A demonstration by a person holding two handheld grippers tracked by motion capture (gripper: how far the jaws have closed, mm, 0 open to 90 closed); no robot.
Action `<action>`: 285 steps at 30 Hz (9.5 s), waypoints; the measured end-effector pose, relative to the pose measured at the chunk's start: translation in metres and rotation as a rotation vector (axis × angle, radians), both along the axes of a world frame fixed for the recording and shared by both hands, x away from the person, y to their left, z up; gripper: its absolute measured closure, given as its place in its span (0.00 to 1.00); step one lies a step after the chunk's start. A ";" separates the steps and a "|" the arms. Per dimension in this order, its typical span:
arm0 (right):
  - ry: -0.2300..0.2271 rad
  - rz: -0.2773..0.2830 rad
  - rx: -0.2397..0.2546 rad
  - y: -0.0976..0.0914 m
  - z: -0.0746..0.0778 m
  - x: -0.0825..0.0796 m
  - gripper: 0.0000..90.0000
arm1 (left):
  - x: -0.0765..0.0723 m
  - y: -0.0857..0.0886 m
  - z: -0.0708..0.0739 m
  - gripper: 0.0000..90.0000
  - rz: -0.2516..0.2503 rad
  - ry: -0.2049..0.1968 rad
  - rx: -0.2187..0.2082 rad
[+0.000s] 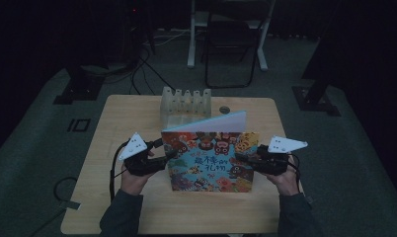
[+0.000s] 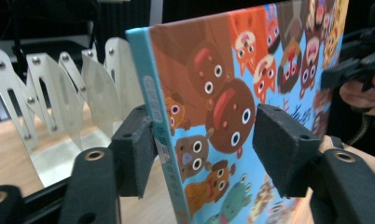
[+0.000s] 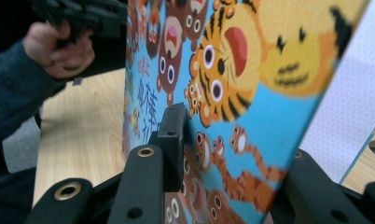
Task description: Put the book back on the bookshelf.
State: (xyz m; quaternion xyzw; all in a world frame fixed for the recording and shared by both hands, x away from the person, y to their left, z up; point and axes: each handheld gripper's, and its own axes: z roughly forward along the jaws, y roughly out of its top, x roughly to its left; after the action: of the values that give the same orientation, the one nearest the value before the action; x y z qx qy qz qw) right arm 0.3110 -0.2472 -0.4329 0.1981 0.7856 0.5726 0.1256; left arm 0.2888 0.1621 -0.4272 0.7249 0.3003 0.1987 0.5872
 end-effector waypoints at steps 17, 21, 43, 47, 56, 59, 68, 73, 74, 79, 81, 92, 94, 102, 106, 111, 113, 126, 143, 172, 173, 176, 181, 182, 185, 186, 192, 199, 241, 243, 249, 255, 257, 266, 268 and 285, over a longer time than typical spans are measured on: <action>0.006 -0.027 -0.030 -0.007 -0.013 0.004 0.66 | -0.022 -0.001 0.003 0.68 -0.038 -0.098 0.069; -0.001 -0.038 -0.035 -0.007 -0.012 0.003 0.65 | -0.019 0.000 0.001 0.68 -0.050 -0.098 0.052; -0.004 -0.134 0.031 -0.047 -0.017 -0.005 0.65 | -0.001 -0.019 -0.016 0.63 -0.096 -0.100 0.044; -0.005 -0.139 0.026 -0.046 -0.017 -0.003 0.66 | -0.004 -0.019 -0.016 0.68 -0.111 -0.113 0.056; -0.002 -0.144 0.025 -0.046 -0.018 -0.002 0.66 | -0.011 -0.021 -0.017 0.81 -0.162 -0.133 0.053; 0.002 -0.146 0.025 -0.046 -0.019 -0.003 0.66 | -0.011 -0.021 -0.018 0.81 -0.167 -0.130 0.045; 0.013 -0.141 0.015 -0.046 -0.024 -0.004 0.63 | -0.002 -0.038 -0.028 0.67 -0.207 -0.083 0.030; 0.025 -0.140 0.013 -0.048 -0.028 -0.006 0.63 | 0.001 -0.044 -0.032 0.59 -0.214 -0.075 0.030; 0.025 -0.139 0.015 -0.048 -0.029 -0.006 0.63 | 0.001 -0.044 -0.033 0.58 -0.219 -0.072 0.030; 0.033 -0.146 0.015 -0.051 -0.032 -0.007 0.63 | 0.003 -0.049 -0.036 0.51 -0.218 -0.070 0.042; 0.036 -0.147 0.014 -0.052 -0.033 -0.008 0.63 | 0.002 -0.051 -0.037 0.48 -0.210 -0.075 0.049; 0.048 -0.163 0.009 -0.059 -0.039 -0.011 0.63 | 0.005 -0.051 -0.040 0.37 -0.210 -0.065 0.027; 0.051 -0.166 0.007 -0.060 -0.040 -0.012 0.63 | 0.006 -0.051 -0.041 0.39 -0.216 -0.060 0.021; 0.061 -0.176 -0.005 -0.065 -0.047 -0.016 0.62 | 0.007 -0.050 -0.046 0.50 -0.208 -0.072 0.033; 0.067 -0.181 -0.007 -0.068 -0.051 -0.018 0.62 | 0.006 -0.050 -0.047 0.58 -0.195 -0.080 0.044; 0.074 -0.184 -0.006 -0.070 -0.056 -0.020 0.62 | 0.004 -0.052 -0.049 0.68 -0.190 -0.103 0.045; 0.076 -0.185 -0.005 -0.071 -0.058 -0.021 0.62 | 0.003 -0.053 -0.049 0.71 -0.184 -0.115 0.042; 0.101 -0.204 -0.014 -0.077 -0.071 -0.027 0.62 | -0.001 -0.059 -0.050 0.86 -0.203 -0.120 0.039; 0.137 -0.230 -0.042 -0.086 -0.089 -0.036 0.61 | 0.007 -0.059 -0.066 0.73 -0.240 -0.086 -0.055; 0.192 -0.248 -0.092 -0.088 -0.110 -0.041 0.60 | 0.002 -0.082 -0.081 0.85 -0.242 -0.093 -0.045; 0.194 -0.250 -0.092 -0.088 -0.110 -0.042 0.60 | 0.002 -0.082 -0.081 0.85 -0.232 -0.094 -0.045; 0.198 -0.254 -0.094 -0.089 -0.112 -0.042 0.60 | 0.002 -0.083 -0.081 0.88 -0.186 -0.094 -0.053; 0.203 -0.254 -0.101 -0.088 -0.114 -0.042 0.60 | 0.004 -0.082 -0.082 0.90 -0.156 -0.087 -0.065; 0.205 -0.254 -0.102 -0.088 -0.115 -0.042 0.60 | 0.003 -0.083 -0.082 0.90 -0.157 -0.094 -0.060; 0.206 -0.253 -0.105 -0.088 -0.115 -0.042 0.60 | 0.001 -0.084 -0.082 0.89 -0.164 -0.112 -0.045; 0.206 -0.253 -0.107 -0.088 -0.116 -0.042 0.60 | 0.001 -0.085 -0.082 0.89 -0.167 -0.112 -0.046; 0.213 -0.248 -0.119 -0.087 -0.119 -0.042 0.60 | 0.004 -0.083 -0.082 0.86 -0.200 -0.093 -0.060; 0.216 -0.248 -0.151 -0.085 -0.124 -0.045 0.59 | 0.005 -0.084 -0.082 0.87 -0.207 -0.095 -0.053; 0.208 -0.255 -0.277 -0.076 -0.140 -0.055 0.46 | 0.000 -0.090 -0.050 0.90 -0.172 -0.070 -0.029; 0.209 -0.254 -0.275 -0.076 -0.140 -0.055 0.46 | -0.001 -0.089 -0.049 0.90 -0.170 -0.073 -0.030; 0.214 -0.249 -0.292 -0.075 -0.140 -0.054 0.43 | -0.002 -0.085 -0.045 0.90 -0.154 -0.075 -0.044; 0.226 -0.251 -0.297 -0.074 -0.141 -0.053 0.39 | -0.004 -0.080 -0.042 0.90 -0.147 -0.074 -0.054; 0.225 -0.250 -0.298 -0.074 -0.141 -0.053 0.39 | -0.004 -0.079 -0.041 0.90 -0.146 -0.077 -0.054; 0.222 -0.241 -0.305 -0.073 -0.141 -0.054 0.36 | -0.007 -0.073 -0.038 0.90 -0.121 -0.086 -0.054; 0.222 -0.241 -0.306 -0.073 -0.141 -0.054 0.36 | -0.007 -0.071 -0.038 0.90 -0.119 -0.086 -0.054; 0.230 -0.235 -0.297 -0.074 -0.141 -0.053 0.36 | -0.011 -0.055 -0.034 0.90 -0.065 -0.095 -0.043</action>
State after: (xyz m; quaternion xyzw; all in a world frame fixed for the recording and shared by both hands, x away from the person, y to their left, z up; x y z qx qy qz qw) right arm 0.2580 -0.3215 -0.5735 0.3316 0.8420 0.4056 0.1287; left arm 0.2782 0.1067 -0.4607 0.7114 0.2525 0.2073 0.6222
